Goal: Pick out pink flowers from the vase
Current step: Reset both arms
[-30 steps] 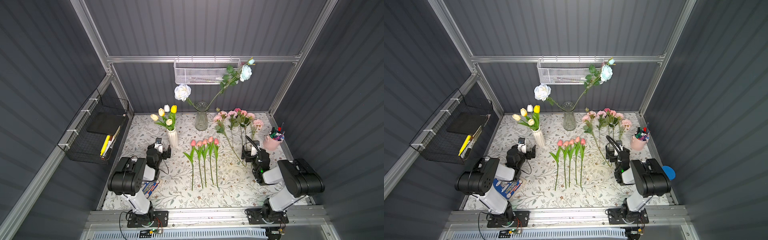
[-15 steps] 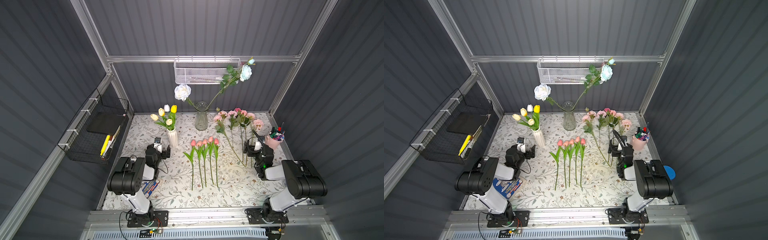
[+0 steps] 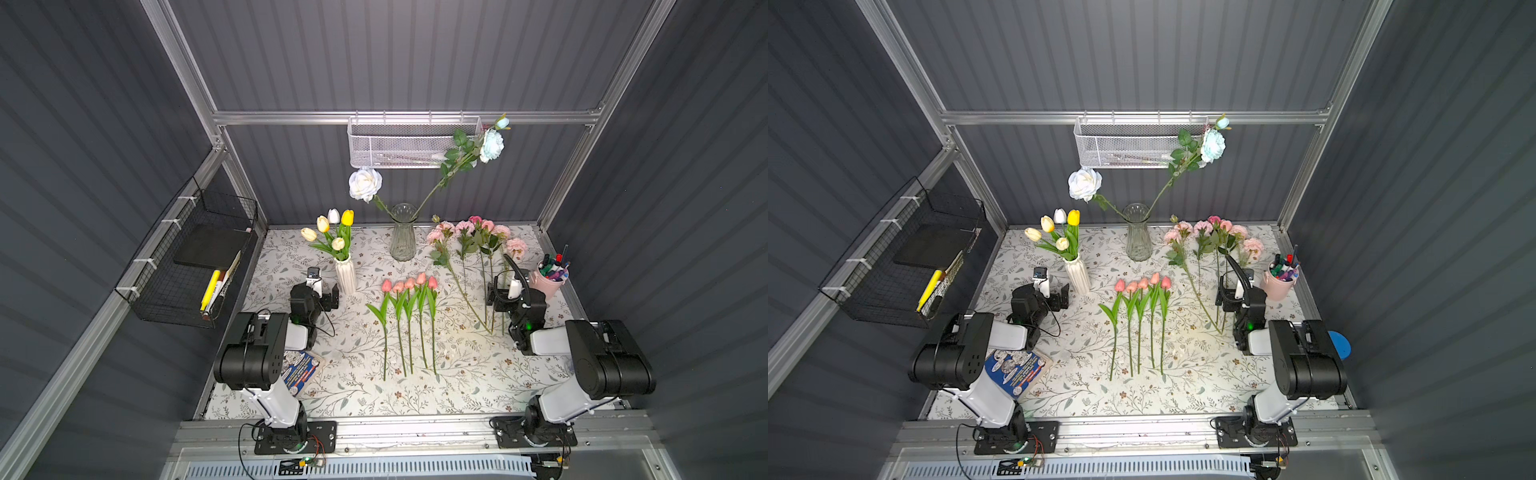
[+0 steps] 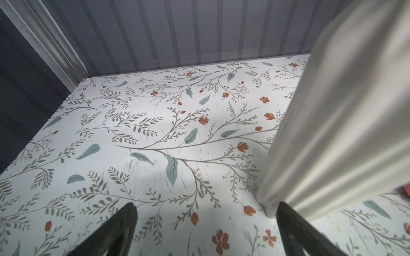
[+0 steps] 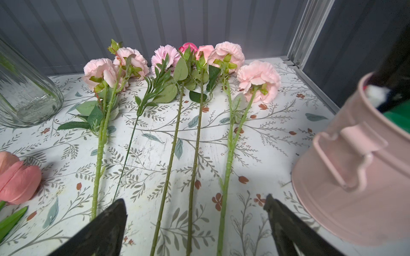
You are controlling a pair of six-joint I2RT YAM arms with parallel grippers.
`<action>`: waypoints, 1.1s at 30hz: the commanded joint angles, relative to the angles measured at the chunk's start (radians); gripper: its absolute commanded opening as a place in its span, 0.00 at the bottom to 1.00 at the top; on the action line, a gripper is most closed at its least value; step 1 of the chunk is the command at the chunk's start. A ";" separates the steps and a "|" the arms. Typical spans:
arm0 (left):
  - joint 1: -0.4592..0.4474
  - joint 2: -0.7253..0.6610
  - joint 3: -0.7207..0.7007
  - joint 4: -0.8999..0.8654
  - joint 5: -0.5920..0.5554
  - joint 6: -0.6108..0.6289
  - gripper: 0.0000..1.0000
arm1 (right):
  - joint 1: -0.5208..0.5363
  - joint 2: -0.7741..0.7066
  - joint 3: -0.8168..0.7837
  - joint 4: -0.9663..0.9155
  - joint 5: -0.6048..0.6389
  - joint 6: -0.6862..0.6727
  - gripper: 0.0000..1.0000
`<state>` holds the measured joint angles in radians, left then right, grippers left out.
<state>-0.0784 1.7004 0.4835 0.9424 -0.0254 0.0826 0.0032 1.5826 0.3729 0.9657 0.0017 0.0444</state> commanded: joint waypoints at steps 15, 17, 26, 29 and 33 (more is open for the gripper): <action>0.005 0.008 0.004 -0.009 -0.008 -0.015 0.99 | -0.003 -0.027 0.017 -0.050 -0.003 0.010 0.99; 0.005 0.008 0.004 -0.010 -0.007 -0.015 0.99 | -0.003 -0.027 0.017 -0.050 -0.003 0.010 0.99; 0.005 0.007 0.003 -0.009 -0.008 -0.014 0.99 | -0.002 -0.027 0.017 -0.050 -0.003 0.011 0.99; 0.004 0.007 0.004 -0.009 -0.009 -0.014 0.99 | -0.003 -0.027 0.017 -0.050 -0.003 0.009 0.99; -0.001 0.008 0.004 -0.009 -0.014 -0.011 0.99 | -0.002 -0.027 0.017 -0.050 -0.004 0.010 0.99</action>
<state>-0.0788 1.7004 0.4835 0.9413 -0.0261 0.0818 0.0025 1.5623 0.3737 0.9150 -0.0006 0.0452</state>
